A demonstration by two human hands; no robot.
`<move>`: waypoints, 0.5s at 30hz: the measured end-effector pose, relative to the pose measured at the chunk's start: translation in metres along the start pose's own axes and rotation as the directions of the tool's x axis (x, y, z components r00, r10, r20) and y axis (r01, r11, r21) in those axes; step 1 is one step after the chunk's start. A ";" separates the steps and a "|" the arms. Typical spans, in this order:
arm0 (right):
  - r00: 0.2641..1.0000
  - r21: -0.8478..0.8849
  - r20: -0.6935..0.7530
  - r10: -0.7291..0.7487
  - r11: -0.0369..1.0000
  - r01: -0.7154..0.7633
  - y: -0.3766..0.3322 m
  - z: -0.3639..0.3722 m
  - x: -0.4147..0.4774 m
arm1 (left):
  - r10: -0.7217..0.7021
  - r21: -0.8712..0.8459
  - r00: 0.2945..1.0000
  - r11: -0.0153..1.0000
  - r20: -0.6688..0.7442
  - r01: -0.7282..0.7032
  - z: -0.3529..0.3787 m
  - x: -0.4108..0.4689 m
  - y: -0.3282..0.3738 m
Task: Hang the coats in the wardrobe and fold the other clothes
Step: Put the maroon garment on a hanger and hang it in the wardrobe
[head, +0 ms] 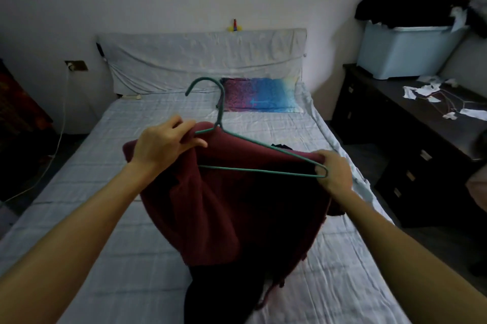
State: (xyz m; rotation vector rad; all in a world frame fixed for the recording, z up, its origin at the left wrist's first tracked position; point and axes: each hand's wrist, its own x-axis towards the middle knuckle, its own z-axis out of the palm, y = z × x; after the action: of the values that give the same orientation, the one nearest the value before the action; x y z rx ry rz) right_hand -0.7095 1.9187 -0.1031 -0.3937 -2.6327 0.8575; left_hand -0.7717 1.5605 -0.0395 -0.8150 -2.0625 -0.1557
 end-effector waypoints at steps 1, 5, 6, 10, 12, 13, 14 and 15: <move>1.000 -0.009 -0.015 -0.002 1.000 0.002 -0.003 -0.014 0.007 | 0.015 0.020 1.000 1.000 0.010 -0.015 0.000 -0.002 -0.001; 0.996 0.077 -0.079 0.039 0.997 -0.033 -0.037 -0.050 0.028 | -0.027 0.164 0.994 0.986 0.109 0.009 0.005 0.001 0.013; 0.995 0.105 -0.088 0.045 0.994 -0.035 -0.046 -0.056 0.030 | -0.076 0.196 0.986 0.980 0.147 0.047 0.006 0.004 0.018; 0.987 0.105 -0.163 0.004 0.994 0.013 -0.074 -0.077 0.030 | -0.259 0.288 0.939 0.939 0.226 0.189 0.006 0.013 0.025; 0.985 0.065 -0.174 -0.011 0.998 0.023 -0.079 -0.086 0.029 | -0.315 0.313 0.921 0.920 0.227 0.237 0.001 0.023 0.022; 0.986 0.047 -0.166 -0.013 0.999 0.021 -0.080 -0.089 0.028 | -0.336 0.331 0.915 0.909 0.222 0.254 -0.002 0.029 0.020; 0.988 0.028 -0.156 -0.010 0.999 0.015 -0.078 -0.090 0.026 | -0.351 0.347 0.911 0.900 0.216 0.265 -0.005 0.036 0.018; 0.988 0.003 -0.153 -0.015 1.000 0.016 -0.077 -0.091 0.024 | -0.358 0.358 0.910 0.894 0.208 0.270 -0.009 0.043 0.016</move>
State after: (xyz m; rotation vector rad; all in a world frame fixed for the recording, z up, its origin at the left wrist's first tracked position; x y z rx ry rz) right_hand -0.7065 1.9143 0.0188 -0.4201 -2.4894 0.7948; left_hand -0.7727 1.5907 -0.0033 -0.3032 -2.3879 0.1227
